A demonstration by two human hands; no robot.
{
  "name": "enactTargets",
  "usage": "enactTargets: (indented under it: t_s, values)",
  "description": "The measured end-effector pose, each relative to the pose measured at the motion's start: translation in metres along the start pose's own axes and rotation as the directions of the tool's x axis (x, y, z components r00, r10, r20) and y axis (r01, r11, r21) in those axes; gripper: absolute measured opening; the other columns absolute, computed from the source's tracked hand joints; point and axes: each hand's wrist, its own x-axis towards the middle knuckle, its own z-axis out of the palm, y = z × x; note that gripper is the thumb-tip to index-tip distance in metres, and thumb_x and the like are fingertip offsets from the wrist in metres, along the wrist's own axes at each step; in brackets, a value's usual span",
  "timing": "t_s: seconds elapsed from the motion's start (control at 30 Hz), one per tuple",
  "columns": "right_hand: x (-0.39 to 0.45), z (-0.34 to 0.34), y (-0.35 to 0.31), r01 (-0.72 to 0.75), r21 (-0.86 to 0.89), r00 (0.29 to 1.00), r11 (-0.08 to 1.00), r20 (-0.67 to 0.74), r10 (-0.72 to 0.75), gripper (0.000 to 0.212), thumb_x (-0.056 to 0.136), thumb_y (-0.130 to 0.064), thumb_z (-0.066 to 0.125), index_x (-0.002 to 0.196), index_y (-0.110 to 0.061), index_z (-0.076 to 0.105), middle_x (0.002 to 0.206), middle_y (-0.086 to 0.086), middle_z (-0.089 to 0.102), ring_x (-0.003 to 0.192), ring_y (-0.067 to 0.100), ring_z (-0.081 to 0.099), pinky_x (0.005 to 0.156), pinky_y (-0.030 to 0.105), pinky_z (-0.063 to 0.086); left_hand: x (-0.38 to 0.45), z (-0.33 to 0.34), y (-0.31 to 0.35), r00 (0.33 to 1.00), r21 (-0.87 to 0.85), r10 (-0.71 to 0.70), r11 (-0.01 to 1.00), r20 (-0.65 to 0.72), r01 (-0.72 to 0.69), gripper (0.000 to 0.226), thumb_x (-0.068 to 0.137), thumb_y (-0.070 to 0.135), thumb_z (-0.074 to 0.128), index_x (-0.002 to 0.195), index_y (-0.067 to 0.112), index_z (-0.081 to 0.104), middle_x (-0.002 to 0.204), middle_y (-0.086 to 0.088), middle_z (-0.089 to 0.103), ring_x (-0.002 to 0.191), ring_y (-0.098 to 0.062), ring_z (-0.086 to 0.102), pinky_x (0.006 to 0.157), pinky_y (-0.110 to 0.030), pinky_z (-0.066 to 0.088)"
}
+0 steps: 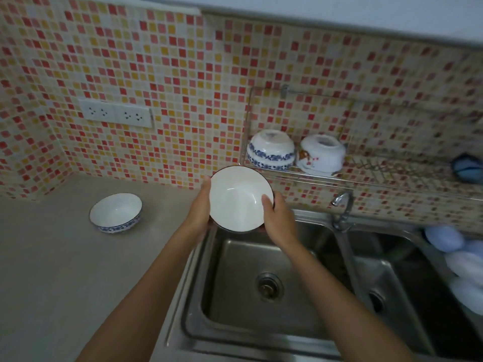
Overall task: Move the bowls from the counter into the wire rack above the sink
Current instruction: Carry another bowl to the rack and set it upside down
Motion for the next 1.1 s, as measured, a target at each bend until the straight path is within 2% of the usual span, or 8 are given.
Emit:
enactTargets:
  t_s: [0.17, 0.3, 0.53, 0.67, 0.73, 0.83, 0.97, 1.1]
  values:
    - [0.026, -0.053, 0.009, 0.125, -0.074, 0.972, 0.989, -0.191, -0.137, 0.046, 0.098, -0.052, 0.029, 0.117, -0.019, 0.055, 0.11, 0.0, 0.064, 0.1, 0.017, 0.059, 0.08, 0.032, 0.045, 0.015, 0.037, 0.017, 0.998, -0.059, 0.042, 0.997, 0.04, -0.04, 0.053, 0.094, 0.061, 0.024, 0.13, 0.034, 0.051, 0.125, 0.001, 0.063, 0.11, -0.023, 0.062, 0.083, -0.039, 0.056]
    - [0.065, -0.096, 0.031, 0.121, -0.261, 0.9, 0.958, -0.377, -0.217, 0.055, 0.097, -0.053, 0.034, 0.135, -0.015, 0.045, 0.135, 0.009, 0.051, 0.123, 0.025, 0.049, 0.099, 0.038, 0.044, 0.03, 0.06, 0.031, 0.999, -0.07, 0.044, 0.997, -0.002, -0.044, 0.049, 0.093, 0.063, 0.025, 0.123, 0.036, 0.054, 0.116, 0.003, 0.065, 0.102, -0.022, 0.063, 0.066, -0.032, 0.058]
    - [0.115, -0.145, 0.075, -0.098, -0.611, 0.949, 0.786, -0.295, -0.112, 0.099, 0.086, -0.077, 0.023, 0.152, -0.006, 0.001, 0.161, 0.016, 0.004, 0.149, 0.029, 0.0, 0.121, 0.045, 0.001, 0.06, 0.104, 0.053, 0.984, 0.002, 0.148, 0.989, -0.097, -0.148, 0.05, 0.093, 0.063, 0.026, 0.128, 0.034, 0.047, 0.116, 0.001, 0.059, 0.101, -0.022, 0.06, 0.08, -0.038, 0.056]
    - [0.118, -0.141, 0.082, -0.091, -0.684, 0.951, 0.724, -0.274, -0.14, 0.1, 0.086, -0.078, 0.014, 0.151, -0.004, -0.004, 0.161, 0.017, -0.003, 0.148, 0.028, -0.006, 0.12, 0.043, -0.005, 0.081, 0.128, 0.067, 0.965, 0.083, 0.241, 0.969, -0.099, -0.234, 0.07, 0.077, 0.077, 0.031, 0.135, 0.039, 0.042, 0.138, -0.001, 0.049, 0.121, -0.029, 0.05, 0.1, -0.052, 0.045]
    - [0.118, -0.142, 0.083, -0.091, -0.684, 0.957, 0.724, -0.262, -0.128, 0.102, 0.084, -0.08, 0.013, 0.151, -0.005, -0.009, 0.161, 0.016, -0.006, 0.148, 0.027, -0.008, 0.12, 0.042, -0.005, 0.091, 0.146, 0.076, 0.943, 0.132, 0.321, 0.942, -0.092, -0.308, 0.068, 0.081, 0.073, 0.034, 0.138, 0.038, 0.038, 0.143, 0.002, 0.043, 0.125, -0.025, 0.045, 0.102, -0.047, 0.043]
    - [0.117, -0.145, 0.083, -0.068, -0.686, 0.961, 0.724, -0.24, -0.137, 0.108, 0.079, -0.085, 0.01, 0.149, -0.007, -0.014, 0.16, 0.014, -0.01, 0.148, 0.026, -0.01, 0.12, 0.041, -0.006, 0.102, 0.178, 0.091, 0.872, 0.252, 0.487, 0.851, -0.053, -0.46, 0.053, 0.096, 0.053, 0.036, 0.144, 0.033, 0.03, 0.133, 0.008, 0.042, 0.114, -0.012, 0.042, 0.081, -0.019, 0.042]
    - [0.115, -0.145, 0.082, -0.048, -0.682, 0.965, 0.73, -0.222, -0.143, 0.116, 0.073, -0.091, 0.011, 0.149, -0.007, -0.018, 0.16, 0.014, -0.015, 0.147, 0.026, -0.014, 0.118, 0.039, -0.012, 0.123, 0.206, 0.096, 0.755, 0.458, 0.652, 0.654, 0.061, -0.602, 0.051, 0.095, 0.049, 0.043, 0.143, 0.038, 0.03, 0.138, -0.006, 0.037, 0.117, -0.016, 0.037, 0.09, -0.03, 0.034]
    - [0.115, -0.147, 0.081, -0.051, -0.685, 0.967, 0.727, -0.216, -0.136, 0.119, 0.072, -0.091, 0.012, 0.15, -0.004, -0.014, 0.16, 0.016, -0.011, 0.148, 0.026, -0.012, 0.119, 0.04, -0.012, 0.145, 0.227, 0.089, 0.538, 0.688, 0.773, 0.188, 0.337, -0.701, 0.054, 0.092, 0.05, 0.049, 0.142, 0.033, 0.038, 0.13, -0.014, 0.04, 0.12, -0.026, 0.033, 0.1, -0.038, 0.034]
